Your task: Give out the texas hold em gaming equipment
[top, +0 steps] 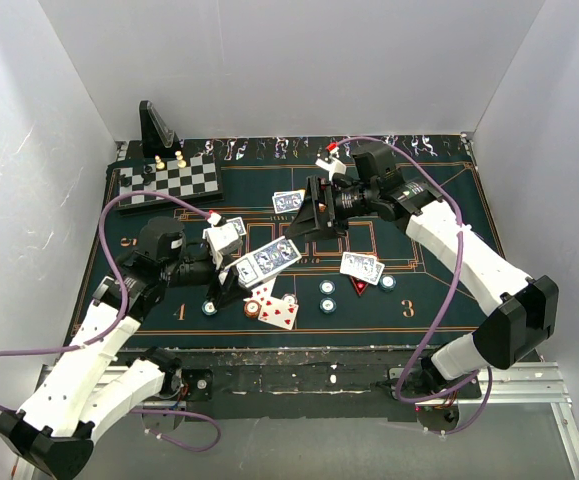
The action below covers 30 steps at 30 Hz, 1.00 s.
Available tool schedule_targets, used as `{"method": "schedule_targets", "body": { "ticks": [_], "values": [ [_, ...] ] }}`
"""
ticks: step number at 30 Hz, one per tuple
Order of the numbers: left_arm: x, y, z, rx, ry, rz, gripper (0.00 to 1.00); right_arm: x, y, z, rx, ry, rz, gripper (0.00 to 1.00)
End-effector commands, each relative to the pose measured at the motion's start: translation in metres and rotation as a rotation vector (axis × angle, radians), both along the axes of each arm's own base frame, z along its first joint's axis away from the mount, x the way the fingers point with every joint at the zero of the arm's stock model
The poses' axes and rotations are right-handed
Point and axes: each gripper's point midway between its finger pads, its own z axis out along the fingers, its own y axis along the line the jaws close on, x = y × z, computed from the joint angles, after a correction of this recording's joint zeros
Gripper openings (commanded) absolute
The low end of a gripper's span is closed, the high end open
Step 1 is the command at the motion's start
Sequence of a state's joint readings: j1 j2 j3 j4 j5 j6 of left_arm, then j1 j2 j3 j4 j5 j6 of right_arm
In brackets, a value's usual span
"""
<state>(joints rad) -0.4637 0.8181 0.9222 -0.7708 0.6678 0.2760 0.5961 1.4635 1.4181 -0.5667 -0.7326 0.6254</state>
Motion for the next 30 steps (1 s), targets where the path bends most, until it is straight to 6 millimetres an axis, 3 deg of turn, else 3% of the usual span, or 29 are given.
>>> {"method": "schedule_targets", "body": {
  "ticks": [1, 10, 17, 24, 30],
  "values": [
    [0.007, -0.002, 0.005, -0.019, -0.035, 0.006, 0.0, -0.002, 0.005, 0.021, 0.049, -0.045, 0.031, 0.92],
    [0.011, -0.003, 0.004, -0.018, -0.041, 0.013, 0.0, -0.013, 0.015, 0.01, 0.029, -0.037, 0.06, 0.93],
    [0.01, -0.002, 0.008, -0.026, -0.054, 0.012, 0.0, -0.01, 0.023, -0.014, -0.009, 0.001, 0.058, 0.94],
    [0.008, -0.002, 0.014, -0.031, -0.066, 0.01, 0.0, -0.007, 0.034, -0.015, 0.015, 0.014, 0.067, 0.94],
    [0.009, -0.001, 0.022, -0.041, -0.09, 0.013, 0.0, -0.009, 0.031, -0.027, -0.003, 0.036, 0.062, 0.88]
  ]
}}
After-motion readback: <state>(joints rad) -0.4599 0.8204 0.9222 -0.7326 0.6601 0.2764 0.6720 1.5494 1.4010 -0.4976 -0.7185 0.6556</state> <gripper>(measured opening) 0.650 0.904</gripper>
